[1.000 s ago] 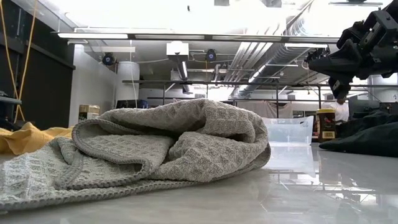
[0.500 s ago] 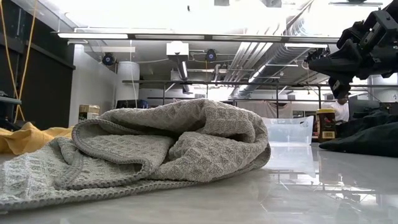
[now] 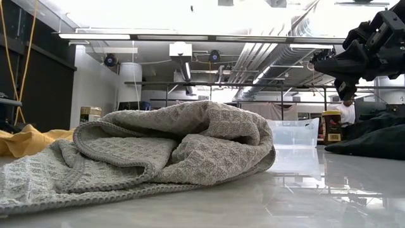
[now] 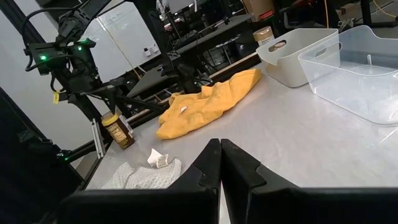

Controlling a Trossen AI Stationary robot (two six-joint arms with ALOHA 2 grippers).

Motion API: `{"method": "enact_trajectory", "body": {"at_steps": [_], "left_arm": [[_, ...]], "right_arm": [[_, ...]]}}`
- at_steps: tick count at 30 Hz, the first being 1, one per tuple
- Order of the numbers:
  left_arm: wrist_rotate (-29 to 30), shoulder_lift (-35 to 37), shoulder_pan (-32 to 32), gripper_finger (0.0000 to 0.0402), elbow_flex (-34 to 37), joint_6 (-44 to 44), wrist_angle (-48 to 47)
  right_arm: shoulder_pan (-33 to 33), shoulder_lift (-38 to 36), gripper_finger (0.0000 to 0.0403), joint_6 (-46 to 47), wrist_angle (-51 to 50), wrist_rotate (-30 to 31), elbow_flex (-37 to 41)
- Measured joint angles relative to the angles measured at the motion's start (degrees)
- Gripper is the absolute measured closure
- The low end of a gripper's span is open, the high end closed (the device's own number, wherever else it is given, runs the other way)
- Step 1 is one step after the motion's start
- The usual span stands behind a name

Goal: Sort spices by type
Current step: Put the bottom yellow seasoning bottle into the gray bin

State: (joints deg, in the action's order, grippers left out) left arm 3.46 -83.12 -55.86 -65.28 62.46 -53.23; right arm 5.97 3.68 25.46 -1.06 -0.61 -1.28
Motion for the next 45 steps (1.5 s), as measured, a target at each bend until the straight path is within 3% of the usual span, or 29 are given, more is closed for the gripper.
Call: {"method": "enact_trajectory", "body": {"at_steps": [12, 18, 34, 45], "left_arm": [[0.63, -1.42, -1.37, 0.0103, -0.01, -2.80, -0.23], [3.21, -2.47, -2.03, 0.0103, 0.09, -2.94, -5.38], [4.44, -2.51, -1.99, 0.0103, -0.02, -3.04, -3.58], [2.32, -8.35, -1.97, 0.0103, -0.02, -4.27, -3.45]], "right_arm": [[-0.02, -0.01, 0.0402, 0.02, 0.00, 0.00, 0.00], [-0.02, -0.02, 0.0402, 0.01, 0.00, -0.01, 0.01], [-0.02, -0.02, 0.0402, 0.02, 0.00, 0.00, 0.02], [-0.02, -0.01, 0.0402, 0.00, 0.00, -0.02, 0.01]]}}
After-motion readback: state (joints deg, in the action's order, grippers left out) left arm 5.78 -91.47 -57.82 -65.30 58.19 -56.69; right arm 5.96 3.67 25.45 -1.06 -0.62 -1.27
